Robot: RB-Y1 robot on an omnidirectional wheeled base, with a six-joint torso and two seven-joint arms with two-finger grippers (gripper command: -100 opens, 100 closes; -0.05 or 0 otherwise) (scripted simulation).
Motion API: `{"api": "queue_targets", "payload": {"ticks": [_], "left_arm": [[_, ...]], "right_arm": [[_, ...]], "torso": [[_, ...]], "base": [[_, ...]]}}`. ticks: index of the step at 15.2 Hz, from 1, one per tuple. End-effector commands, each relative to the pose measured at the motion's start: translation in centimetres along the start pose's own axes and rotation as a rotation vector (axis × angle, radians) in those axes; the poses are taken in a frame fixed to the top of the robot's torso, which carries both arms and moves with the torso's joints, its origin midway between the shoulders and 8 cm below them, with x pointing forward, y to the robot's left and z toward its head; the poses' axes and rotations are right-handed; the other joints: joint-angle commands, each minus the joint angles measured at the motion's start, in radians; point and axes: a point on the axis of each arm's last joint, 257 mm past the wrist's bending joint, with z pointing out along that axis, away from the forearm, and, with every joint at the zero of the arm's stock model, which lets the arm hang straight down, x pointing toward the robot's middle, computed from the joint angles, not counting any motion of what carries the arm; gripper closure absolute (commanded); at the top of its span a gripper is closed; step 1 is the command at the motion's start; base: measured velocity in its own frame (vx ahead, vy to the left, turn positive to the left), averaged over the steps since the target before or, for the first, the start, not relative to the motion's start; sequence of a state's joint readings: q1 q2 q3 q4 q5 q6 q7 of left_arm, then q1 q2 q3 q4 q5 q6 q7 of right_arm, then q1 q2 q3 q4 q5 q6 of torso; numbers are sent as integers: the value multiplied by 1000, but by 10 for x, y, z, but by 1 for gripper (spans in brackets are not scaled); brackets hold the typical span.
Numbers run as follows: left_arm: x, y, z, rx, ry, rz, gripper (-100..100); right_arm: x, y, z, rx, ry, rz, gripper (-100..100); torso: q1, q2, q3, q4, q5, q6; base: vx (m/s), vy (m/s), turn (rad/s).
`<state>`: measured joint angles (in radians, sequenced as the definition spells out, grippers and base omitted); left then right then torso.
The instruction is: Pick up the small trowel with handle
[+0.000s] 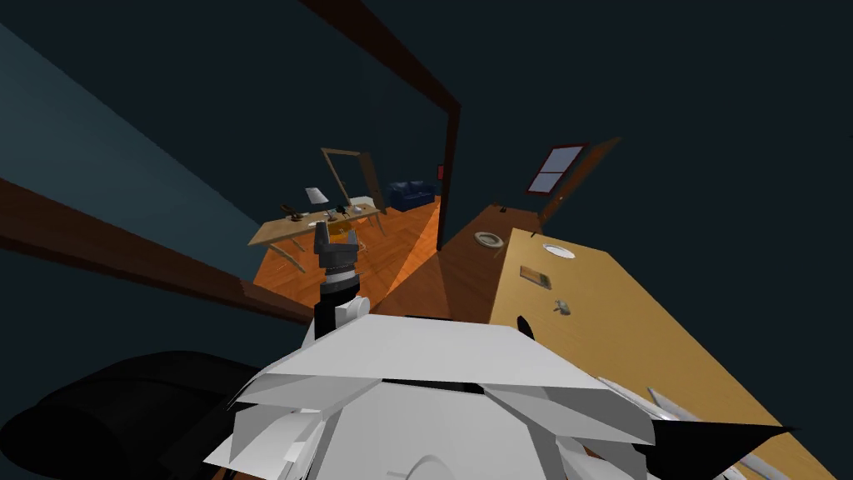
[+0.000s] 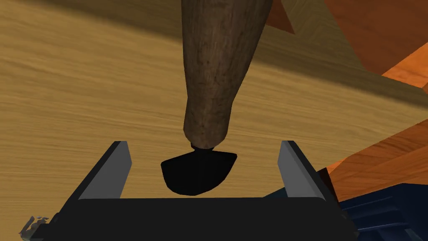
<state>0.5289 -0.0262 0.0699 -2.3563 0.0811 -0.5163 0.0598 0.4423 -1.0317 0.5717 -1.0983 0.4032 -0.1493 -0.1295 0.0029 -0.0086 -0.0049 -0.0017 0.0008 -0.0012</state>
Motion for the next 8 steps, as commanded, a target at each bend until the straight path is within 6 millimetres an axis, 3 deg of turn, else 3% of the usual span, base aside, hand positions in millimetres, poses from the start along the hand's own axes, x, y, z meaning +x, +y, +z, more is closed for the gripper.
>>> {"api": "queue_targets", "payload": {"ticks": [1, 2, 3, 8], "left_arm": [[0, 0, 0, 0, 0, 0, 0], [0, 0, 0, 0, 0, 0, 0], [0, 0, 0, 0, 0, 0, 0], [0, 0, 0, 0, 0, 0, 0]], "right_arm": [[13, -21, -6, 42, 35, -26, -100], [21, -33, -9, 64, 55, -41, -100], [11, -21, -4, 39, 33, -26, -100], [22, -9, 15, 47, 24, -5, -100]], "torso": [[0, 0, 0, 0, 0, 0], [0, 0, 0, 0, 0, 1], [0, -1, -1, 0, 0, 1], [-5, 7, 4, 1, -1, 2]], "base": [[80, 14, 292], [88, 17, 260], [55, 6, 105], [-23, -52, 62]]}}
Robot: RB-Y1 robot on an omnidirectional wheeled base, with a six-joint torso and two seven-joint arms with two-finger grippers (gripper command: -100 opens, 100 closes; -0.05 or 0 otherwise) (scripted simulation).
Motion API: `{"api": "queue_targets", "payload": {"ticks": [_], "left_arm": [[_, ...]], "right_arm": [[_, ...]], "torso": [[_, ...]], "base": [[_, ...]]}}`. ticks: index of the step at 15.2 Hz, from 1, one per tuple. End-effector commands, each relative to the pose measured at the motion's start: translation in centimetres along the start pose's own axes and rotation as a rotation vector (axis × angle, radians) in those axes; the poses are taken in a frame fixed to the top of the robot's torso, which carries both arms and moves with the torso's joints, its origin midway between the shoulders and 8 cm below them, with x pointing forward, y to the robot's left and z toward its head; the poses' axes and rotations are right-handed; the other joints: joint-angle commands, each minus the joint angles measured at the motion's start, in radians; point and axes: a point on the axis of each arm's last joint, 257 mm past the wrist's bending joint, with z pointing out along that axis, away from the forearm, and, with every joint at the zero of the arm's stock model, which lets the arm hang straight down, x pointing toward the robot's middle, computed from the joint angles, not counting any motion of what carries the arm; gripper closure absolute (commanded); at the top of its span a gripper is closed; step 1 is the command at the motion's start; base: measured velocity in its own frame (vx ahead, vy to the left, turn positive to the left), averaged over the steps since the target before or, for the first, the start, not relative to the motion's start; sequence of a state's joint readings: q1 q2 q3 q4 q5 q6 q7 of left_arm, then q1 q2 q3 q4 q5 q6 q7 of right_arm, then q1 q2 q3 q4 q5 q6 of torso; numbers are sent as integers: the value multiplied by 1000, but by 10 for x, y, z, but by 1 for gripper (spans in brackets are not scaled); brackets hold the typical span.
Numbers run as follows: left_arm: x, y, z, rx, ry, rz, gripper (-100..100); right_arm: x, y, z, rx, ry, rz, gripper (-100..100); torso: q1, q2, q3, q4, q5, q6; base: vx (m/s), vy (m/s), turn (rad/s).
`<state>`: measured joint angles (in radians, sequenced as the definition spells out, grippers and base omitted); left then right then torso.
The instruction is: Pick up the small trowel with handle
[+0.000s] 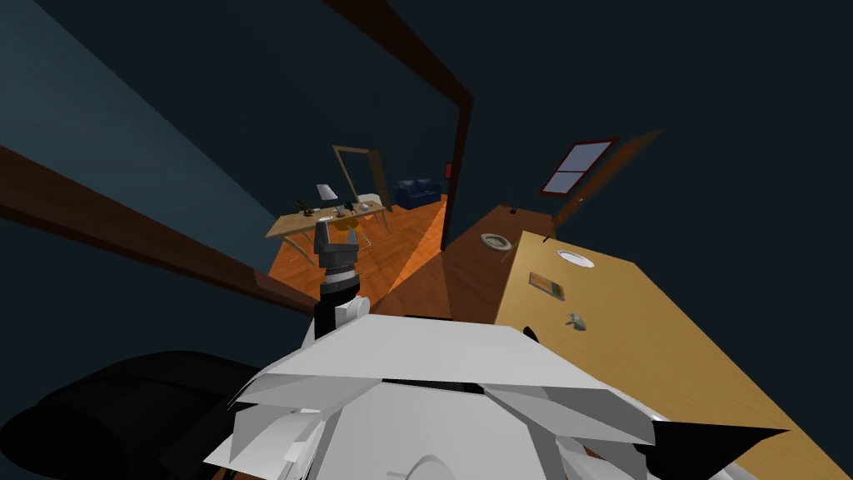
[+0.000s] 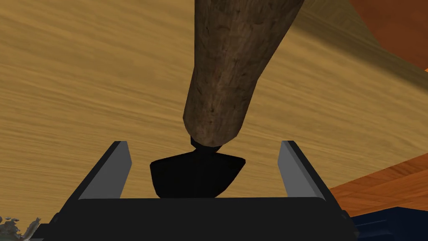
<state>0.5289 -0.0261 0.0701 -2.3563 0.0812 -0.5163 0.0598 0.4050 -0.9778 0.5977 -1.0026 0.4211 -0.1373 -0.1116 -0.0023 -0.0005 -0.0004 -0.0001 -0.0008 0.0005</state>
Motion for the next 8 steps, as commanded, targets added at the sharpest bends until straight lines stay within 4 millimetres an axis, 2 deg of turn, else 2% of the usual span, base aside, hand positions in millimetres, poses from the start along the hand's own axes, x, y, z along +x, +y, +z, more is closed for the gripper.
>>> {"api": "queue_targets", "payload": {"ticks": [1, 2, 3, 7, 8], "left_arm": [[0, 0, 0, 0, 0, 0, 0], [0, 0, 0, 0, 0, 0, 0], [0, 0, 0, 0, 0, 0, 0], [0, 0, 0, 0, 0, 0, 0], [0, 0, 0, 0, 0, 0, 0]], "right_arm": [[3, 5, 6, 1, -3, 6, -100], [1, 3, 3, 0, -1, 3, -100], [1, 3, 4, 1, -2, 3, 100], [1, 4, 4, -1, -1, 1, 100], [-2, -4, -4, 0, 3, -7, 100]], "torso": [[0, 0, 0, 0, 0, 0], [0, 0, 0, 0, 0, 0], [1, 0, 0, 0, 0, 0], [4, -2, -1, 0, 1, 1], [4, -2, -1, 0, 1, 1]], "base": [[-37, -65, 58], [-19, -36, 26], [-7, -14, 3], [-1, -2, 1], [28, 35, -79]]}}
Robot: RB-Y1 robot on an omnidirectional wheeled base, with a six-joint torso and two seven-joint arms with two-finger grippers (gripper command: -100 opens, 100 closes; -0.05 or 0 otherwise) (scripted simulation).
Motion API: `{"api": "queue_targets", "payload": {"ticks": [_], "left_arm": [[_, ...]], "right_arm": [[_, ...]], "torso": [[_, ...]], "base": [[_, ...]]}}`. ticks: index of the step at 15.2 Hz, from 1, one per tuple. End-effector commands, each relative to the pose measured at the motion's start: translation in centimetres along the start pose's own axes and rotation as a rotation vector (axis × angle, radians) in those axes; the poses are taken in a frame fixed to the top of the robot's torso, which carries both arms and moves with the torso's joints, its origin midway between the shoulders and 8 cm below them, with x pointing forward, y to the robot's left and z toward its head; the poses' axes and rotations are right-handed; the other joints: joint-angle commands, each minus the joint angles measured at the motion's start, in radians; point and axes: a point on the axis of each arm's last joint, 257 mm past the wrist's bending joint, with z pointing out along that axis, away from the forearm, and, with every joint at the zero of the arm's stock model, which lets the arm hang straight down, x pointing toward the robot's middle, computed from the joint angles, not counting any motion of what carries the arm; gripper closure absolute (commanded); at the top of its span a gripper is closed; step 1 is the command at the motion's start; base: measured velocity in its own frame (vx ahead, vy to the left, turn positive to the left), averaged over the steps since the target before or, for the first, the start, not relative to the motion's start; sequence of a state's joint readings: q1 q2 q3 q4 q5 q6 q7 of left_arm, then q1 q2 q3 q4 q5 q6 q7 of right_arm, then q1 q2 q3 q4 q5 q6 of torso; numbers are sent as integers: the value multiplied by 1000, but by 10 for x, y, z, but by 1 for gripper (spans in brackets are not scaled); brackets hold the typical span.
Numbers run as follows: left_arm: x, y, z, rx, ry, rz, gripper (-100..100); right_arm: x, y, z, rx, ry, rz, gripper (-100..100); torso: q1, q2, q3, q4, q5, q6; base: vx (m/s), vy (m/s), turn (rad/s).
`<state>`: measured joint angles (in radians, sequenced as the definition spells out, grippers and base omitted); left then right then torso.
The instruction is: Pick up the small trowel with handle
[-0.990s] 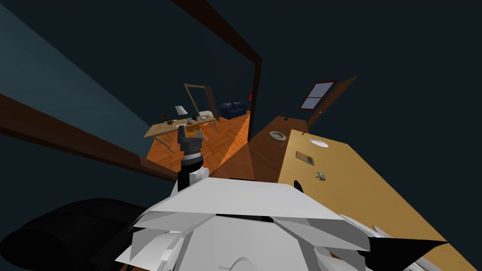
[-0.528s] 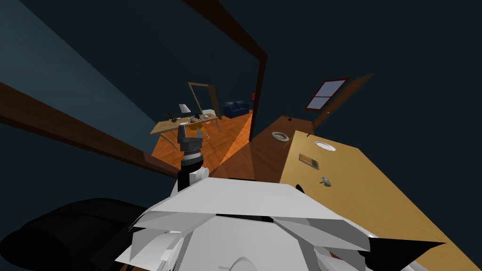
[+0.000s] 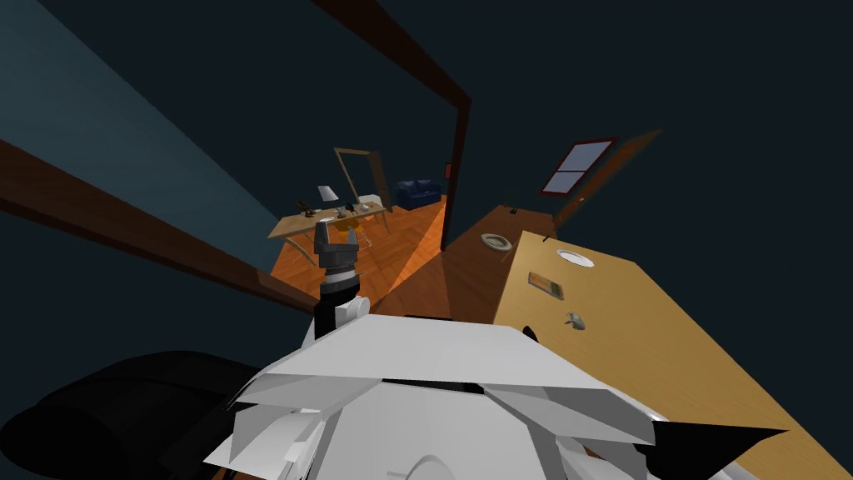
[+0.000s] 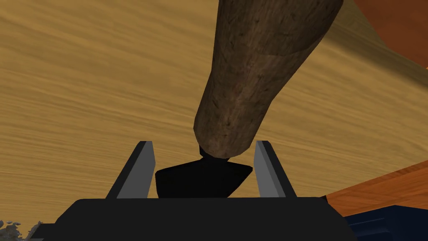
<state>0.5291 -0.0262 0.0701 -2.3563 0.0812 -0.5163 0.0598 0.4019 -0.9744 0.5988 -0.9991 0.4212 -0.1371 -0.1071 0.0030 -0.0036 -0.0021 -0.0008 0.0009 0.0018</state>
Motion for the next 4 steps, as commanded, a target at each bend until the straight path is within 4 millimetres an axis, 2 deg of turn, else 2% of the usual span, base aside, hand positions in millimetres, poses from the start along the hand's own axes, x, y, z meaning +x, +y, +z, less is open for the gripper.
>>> {"api": "queue_targets", "payload": {"ticks": [1, 3, 4], "left_arm": [[0, 0, 0, 0, 0, 0, 0], [0, 0, 0, 0, 0, 0, 0], [0, 0, 0, 0, 0, 0, 0]], "right_arm": [[-3, -7, -8, 0, 5, -7, 100], [-6, -12, -14, -1, 9, -15, 100], [-4, -9, -11, 0, 7, -13, 100]], "torso": [[0, 0, 0, 0, 0, 0], [4, -1, -1, 0, 1, 0], [5, -1, -1, 0, 1, 0]], "base": [[42, 67, -111], [33, 85, -82], [10, 48, -34]]}}
